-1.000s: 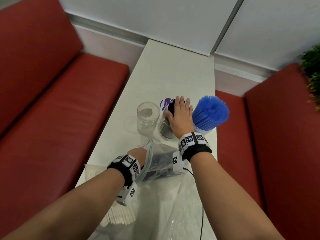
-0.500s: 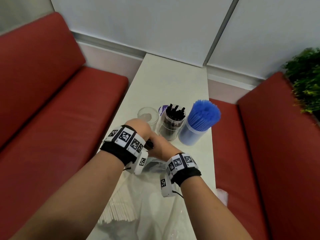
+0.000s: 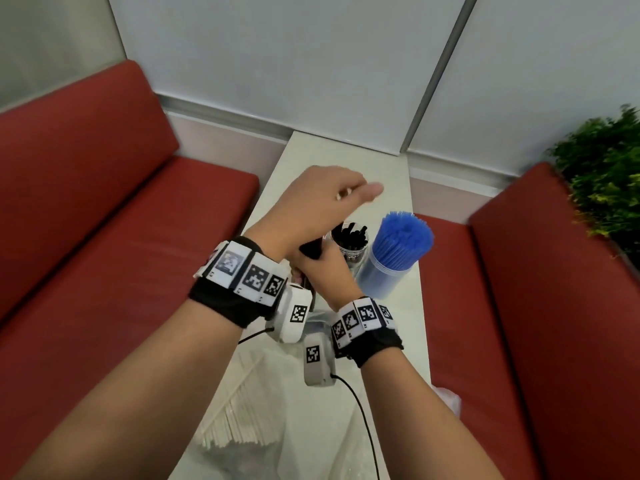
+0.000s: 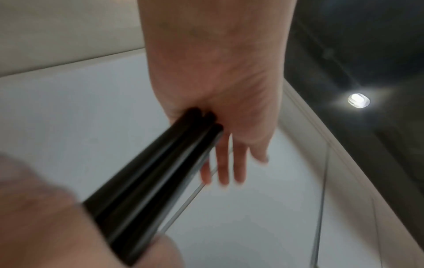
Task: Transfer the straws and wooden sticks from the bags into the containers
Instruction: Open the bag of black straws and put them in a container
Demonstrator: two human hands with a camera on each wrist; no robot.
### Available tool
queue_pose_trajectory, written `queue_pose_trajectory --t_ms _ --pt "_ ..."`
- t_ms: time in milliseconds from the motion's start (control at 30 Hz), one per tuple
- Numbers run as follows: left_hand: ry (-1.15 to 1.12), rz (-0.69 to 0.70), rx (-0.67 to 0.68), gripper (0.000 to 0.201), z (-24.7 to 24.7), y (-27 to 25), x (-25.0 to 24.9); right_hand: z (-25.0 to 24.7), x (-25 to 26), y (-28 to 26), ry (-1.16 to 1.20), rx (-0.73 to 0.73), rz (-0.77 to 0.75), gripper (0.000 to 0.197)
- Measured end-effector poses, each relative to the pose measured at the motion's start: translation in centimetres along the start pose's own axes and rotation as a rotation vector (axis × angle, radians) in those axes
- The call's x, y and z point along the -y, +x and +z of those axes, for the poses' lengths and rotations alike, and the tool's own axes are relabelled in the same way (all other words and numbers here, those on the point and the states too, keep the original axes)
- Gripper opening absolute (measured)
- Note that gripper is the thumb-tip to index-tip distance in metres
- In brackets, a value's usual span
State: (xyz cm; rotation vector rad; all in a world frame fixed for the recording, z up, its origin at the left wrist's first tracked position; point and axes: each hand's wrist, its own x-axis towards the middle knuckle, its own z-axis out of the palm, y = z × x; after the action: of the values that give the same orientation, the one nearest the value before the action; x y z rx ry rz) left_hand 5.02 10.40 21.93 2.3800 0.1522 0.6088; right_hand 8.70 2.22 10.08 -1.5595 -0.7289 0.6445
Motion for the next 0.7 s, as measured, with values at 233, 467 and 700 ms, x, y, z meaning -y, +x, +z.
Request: queue_pose_trajectory --t_ms 233,467,700 --pt "-0.844 -0.608 -0.162 0.046 2.4 -0.9 4.2 -4.2 5.6 -0.2 0.184 -0.16 -0.093 0.029" --pt "-1.633 -0.958 0.352 0.033 8.3 -3.8 6.2 -4.8 8.0 -0.3 0.195 -0.162 -0.172 0.029" --pt "-1.737 -1.068 0.335 0.03 9.9 -4.1 7.4 -5.5 7.0 -0.2 0.12 -0.206 -0.19 0.022"
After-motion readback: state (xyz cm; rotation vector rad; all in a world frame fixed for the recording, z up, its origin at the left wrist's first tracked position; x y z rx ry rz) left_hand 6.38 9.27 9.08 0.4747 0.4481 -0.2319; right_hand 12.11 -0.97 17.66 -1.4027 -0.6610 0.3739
